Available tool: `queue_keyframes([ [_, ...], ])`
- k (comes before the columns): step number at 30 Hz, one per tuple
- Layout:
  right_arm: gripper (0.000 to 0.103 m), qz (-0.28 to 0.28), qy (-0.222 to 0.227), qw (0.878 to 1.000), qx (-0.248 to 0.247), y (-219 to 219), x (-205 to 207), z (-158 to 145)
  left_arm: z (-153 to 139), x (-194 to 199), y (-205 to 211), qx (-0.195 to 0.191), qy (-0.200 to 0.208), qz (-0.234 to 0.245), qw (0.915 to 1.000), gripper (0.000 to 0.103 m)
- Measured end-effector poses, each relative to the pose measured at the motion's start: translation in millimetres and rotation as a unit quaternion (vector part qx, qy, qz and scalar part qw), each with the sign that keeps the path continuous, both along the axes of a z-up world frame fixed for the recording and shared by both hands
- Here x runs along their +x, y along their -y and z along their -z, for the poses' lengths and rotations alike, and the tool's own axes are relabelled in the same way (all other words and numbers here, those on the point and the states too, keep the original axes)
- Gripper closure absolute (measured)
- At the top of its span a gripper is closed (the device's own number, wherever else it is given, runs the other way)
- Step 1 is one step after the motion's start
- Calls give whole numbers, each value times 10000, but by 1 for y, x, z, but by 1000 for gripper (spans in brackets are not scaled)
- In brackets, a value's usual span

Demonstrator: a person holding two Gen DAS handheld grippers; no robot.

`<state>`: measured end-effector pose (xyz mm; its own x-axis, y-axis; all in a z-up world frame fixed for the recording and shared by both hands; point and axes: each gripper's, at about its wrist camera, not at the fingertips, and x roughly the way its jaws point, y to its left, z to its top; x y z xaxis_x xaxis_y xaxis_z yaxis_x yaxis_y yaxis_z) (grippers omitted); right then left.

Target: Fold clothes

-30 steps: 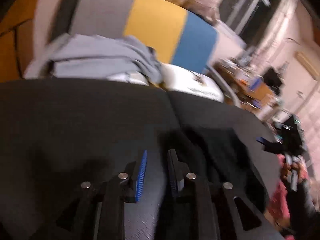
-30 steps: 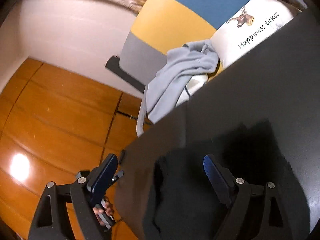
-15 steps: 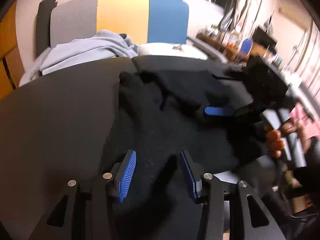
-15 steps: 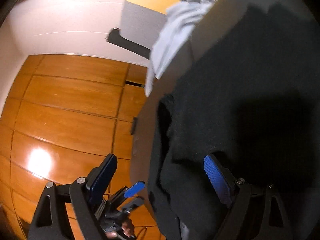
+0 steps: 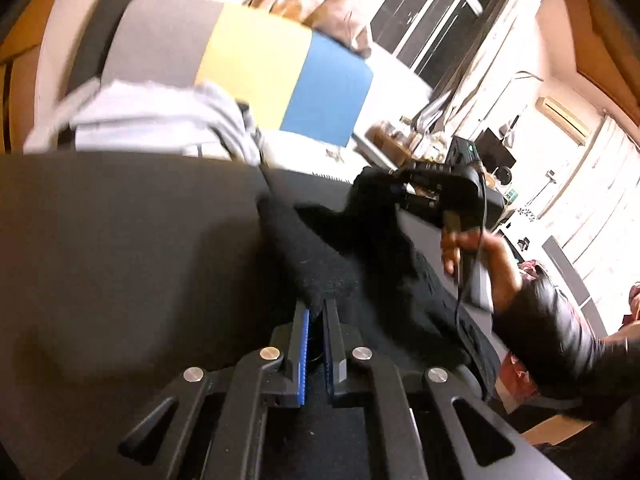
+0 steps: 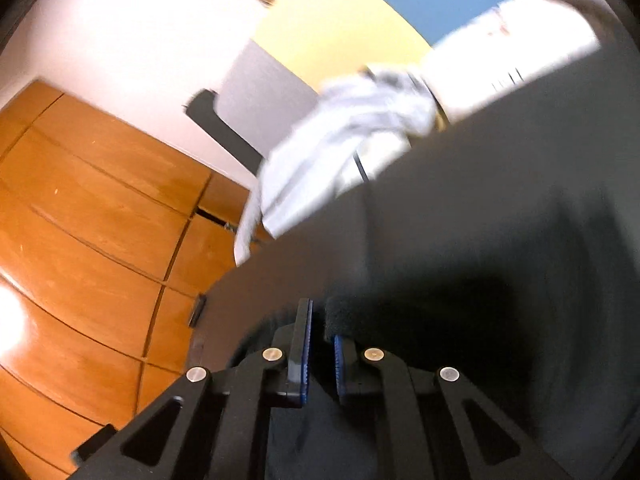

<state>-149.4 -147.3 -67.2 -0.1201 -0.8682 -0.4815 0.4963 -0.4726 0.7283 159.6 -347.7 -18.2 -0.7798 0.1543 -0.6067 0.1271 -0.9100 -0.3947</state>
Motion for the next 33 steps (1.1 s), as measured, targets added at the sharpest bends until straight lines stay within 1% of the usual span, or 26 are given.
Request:
queue_keyframes([
  [1, 93, 17, -154, 9999, -6, 9, -12, -14, -9, -4, 13, -232, 23, -112, 9997, 98],
  [2, 93, 10, -281, 9996, -8, 20, -28, -28, -15, -12, 27, -519, 126, -264, 9982, 94],
  [3, 89, -89, -245, 9996, -93, 33, -45, -39, -20, -20, 42, -842, 261, -522, 9947, 91],
  [4, 88, -42, -219, 9997, -107, 43, -55, -47, -22, -31, 61, -1285, 485, -1038, 9851, 88],
  [5, 68, 40, -221, 9997, -130, 49, -68, -53, -24, -40, 77, -1737, 737, -1496, 9706, 85],
  [6, 32, 36, -191, 9997, -165, 56, -76, -57, -24, -47, 92, -2048, 966, -1794, 9574, 83],
  [7, 18, 18, -231, 9997, -103, 52, -77, -59, -24, -53, 105, -2264, 1156, -2065, 9448, 82],
  [8, 12, 1, -286, 9996, -24, 45, -77, -61, -25, -53, 116, -2262, 1254, -2275, 9388, 82],
  [9, 12, -17, -340, 9994, 55, 39, -76, -63, -26, -53, 124, -2213, 1291, -2416, 9359, 82],
  [10, 12, -101, -415, 9990, 160, 32, -69, -60, -27, -48, 126, -2005, 1168, -2351, 9439, 80],
  [11, 12, -198, -494, 9982, 269, 24, -60, -56, -24, -45, 121, -1666, 1041, -2126, 9572, 77],
  [12, 12, -296, -573, 9972, 379, 17, -50, -52, -18, -42, 113, -1299, 972, -1764, 9709, 76],
  [13, 11, -379, -631, 9960, 512, 1, -37, -43, -12, -38, 103, -941, 911, -1398, 9815, 75],
  [14, 11, -460, -685, 9945, 650, -17, -22, -34, -3, -35, 89, -630, 882, -1054, 9885, 74],
  [15, 11, -497, -711, 9927, 833, -31, -7, -23, 7, -33, 74, -366, 876, -773, 9925, 73],
  [16, 11, -478, -750, 9901, 1084, -50, 8, -12, 18, -29, 58, -103, 892, -511, 9947, 70],
  [17, 10, -450, -792, 9867, 1345, -69, 24, -1, 28, -26, 42, 128, 905, -303, 9954, 66],
  [19, 10, -243, -835, 9790, 1843, -108, 49, 16, 43, -23, 21, 427, 976, -185, 9941, 62],
  [20, 10, -132, -854, 9741, 2090, -128, 62, 24, 49, -22, 12, 510, 1064, -175, 9929, 59],
  [24, 10, 455, -622, 9644, 2531, -204, 99, 43, 70, -37, -5, 731, 1289, -238, 9887, 56],
  [26, 5, 616, -422, 9634, 2574, -232, 116, 50, 81, -55, -12, 553, 1584, -314, 9853, 56],
  [28, 4, 674, -183, 9633, 2591, -253, 131, 58, 88, -64, -21, 247, 1817, -280, 9826, 56],
  [30, 4, 643, -480, 9583, 2743, -258, 146, 60, 95, -72, -25, 117, 2032, -346, 9784, 58],
  [31, 4, 573, -706, 9510, 2954, -254, 152, 61, 97, -75, -26, 89, 2112, -373, 9767, 58],
  [32, 3, 494, -942, 9419, 3185, -249, 158, 62, 98, -76, -28, 49, 2152, -386, 9758, 65],
  [33, 2, 414, -1177, 9316, 3413, -244, 163, 63, 95, -76, -30, -22, 2094, -367, 9771, 74],
])
